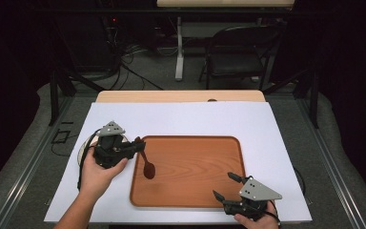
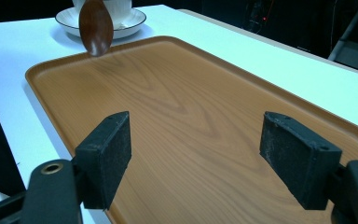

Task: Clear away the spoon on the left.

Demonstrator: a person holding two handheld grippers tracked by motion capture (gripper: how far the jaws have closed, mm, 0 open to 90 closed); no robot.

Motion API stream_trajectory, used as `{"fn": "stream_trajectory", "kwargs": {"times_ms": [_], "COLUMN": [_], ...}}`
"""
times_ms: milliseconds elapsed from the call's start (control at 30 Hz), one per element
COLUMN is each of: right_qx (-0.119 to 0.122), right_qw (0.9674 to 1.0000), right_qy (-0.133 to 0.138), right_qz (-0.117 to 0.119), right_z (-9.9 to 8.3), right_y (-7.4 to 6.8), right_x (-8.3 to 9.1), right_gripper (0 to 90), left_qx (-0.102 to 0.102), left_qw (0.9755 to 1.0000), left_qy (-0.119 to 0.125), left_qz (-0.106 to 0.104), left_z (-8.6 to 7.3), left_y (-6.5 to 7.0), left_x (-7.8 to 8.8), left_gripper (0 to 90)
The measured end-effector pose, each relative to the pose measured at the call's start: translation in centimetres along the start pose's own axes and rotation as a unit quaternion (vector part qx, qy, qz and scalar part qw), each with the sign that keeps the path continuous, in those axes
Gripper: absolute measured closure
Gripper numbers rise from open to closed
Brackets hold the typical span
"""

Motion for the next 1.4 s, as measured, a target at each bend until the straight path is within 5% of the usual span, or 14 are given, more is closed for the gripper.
{"fn": "stream_trajectory", "kwargs": {"times_ms": [867, 1400], "right_qx": [0.000, -0.001], "right_qw": [1.0000, 1.0000], "right_qy": [0.000, -0.001], "right_qz": [0.000, 0.001], "right_z": [0.0, 0.0], "right_y": [0.0, 0.0], "right_x": [0.0, 0.0], "right_gripper": [24.6, 24.7], "left_qx": [0.025, 0.075], "left_qw": [0.9982, 0.9961], "left_qy": [-0.041, -0.044], "left_qz": [-0.036, -0.015], "left_z": [-1.9, -1.2], "left_y": [0.2, -3.2], "left_x": [-2.9, -6.9], "left_gripper": [84.0, 80.5]}}
Point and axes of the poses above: each handheld gripper's, and its own axes: x roughly backward along the jaws, z roughly out of its top, y roughly to its right, the point moved 7 cm from there along -x, roughly forward along the jaws, and after that the axes turned 1 degree about z, right-handed, at the moved point
